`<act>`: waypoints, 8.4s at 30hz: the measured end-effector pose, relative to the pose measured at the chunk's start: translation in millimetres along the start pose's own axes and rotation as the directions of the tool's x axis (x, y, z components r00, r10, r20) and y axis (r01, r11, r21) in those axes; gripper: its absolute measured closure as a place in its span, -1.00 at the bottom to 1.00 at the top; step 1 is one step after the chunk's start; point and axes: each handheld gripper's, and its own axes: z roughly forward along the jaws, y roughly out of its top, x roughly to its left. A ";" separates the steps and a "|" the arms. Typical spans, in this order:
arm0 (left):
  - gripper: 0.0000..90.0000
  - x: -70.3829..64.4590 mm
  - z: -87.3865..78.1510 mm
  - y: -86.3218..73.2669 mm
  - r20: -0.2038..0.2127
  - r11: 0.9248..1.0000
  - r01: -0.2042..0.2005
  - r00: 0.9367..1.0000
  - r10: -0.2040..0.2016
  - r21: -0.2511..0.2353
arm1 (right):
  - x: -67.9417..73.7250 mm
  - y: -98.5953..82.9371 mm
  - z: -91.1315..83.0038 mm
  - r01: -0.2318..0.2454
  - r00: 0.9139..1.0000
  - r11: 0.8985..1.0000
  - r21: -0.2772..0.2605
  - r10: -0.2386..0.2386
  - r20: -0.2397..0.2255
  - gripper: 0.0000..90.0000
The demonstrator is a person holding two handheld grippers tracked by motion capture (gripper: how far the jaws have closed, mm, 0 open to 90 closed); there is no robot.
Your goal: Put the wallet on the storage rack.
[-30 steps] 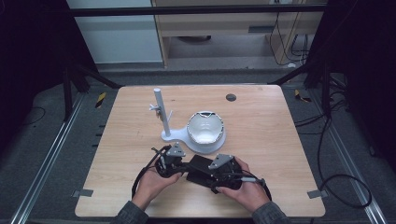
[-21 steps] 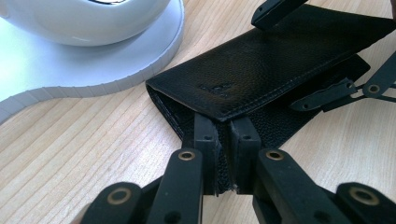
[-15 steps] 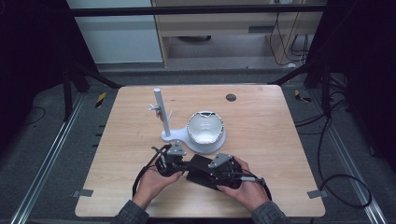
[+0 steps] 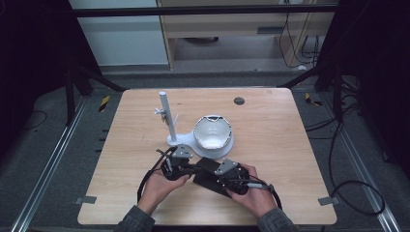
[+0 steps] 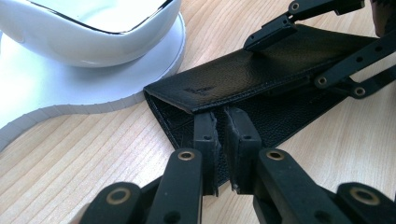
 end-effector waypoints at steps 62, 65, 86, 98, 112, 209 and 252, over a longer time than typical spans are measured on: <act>-0.84 1.5 -14.9 21.9 -0.017 0.998 -0.052 0.999 0.052 -0.025 | -34.8 -34.4 -51.0 -0.028 0.999 0.922 -0.387 0.043 0.029 0.86; -0.83 1.9 -12.2 22.8 -0.004 0.998 -0.053 0.999 0.053 -0.021 | -35.1 -34.7 -51.3 -0.032 0.998 0.917 -0.399 0.047 0.029 0.86; -0.57 5.2 12.2 37.0 0.086 0.999 -0.033 0.996 0.031 0.018 | -40.4 -35.3 -61.7 -0.055 0.997 0.875 -0.481 0.078 0.029 0.86; 0.22 -2.0 1.9 48.8 0.130 0.997 -0.050 0.991 0.042 0.055 | -37.8 -37.3 -64.6 -0.042 0.998 0.859 -0.511 0.059 0.016 0.86; 0.80 -18.0 -17.1 69.8 0.167 0.998 -0.022 0.986 0.010 0.066 | -30.4 -56.0 -59.3 -0.099 0.990 0.893 -0.439 0.046 -0.130 -0.04; 0.79 53.5 -33.2 141.0 -0.080 0.991 0.132 0.988 -0.131 0.012 | -85.0 -105.6 8.6 -0.498 0.864 0.861 -0.100 0.503 0.029 -0.99; -0.36 22.9 -89.7 128.1 -0.298 0.971 -0.069 0.954 -0.003 -0.228 | -84.7 -105.7 8.5 -0.496 0.865 0.862 -0.102 0.501 0.032 -0.99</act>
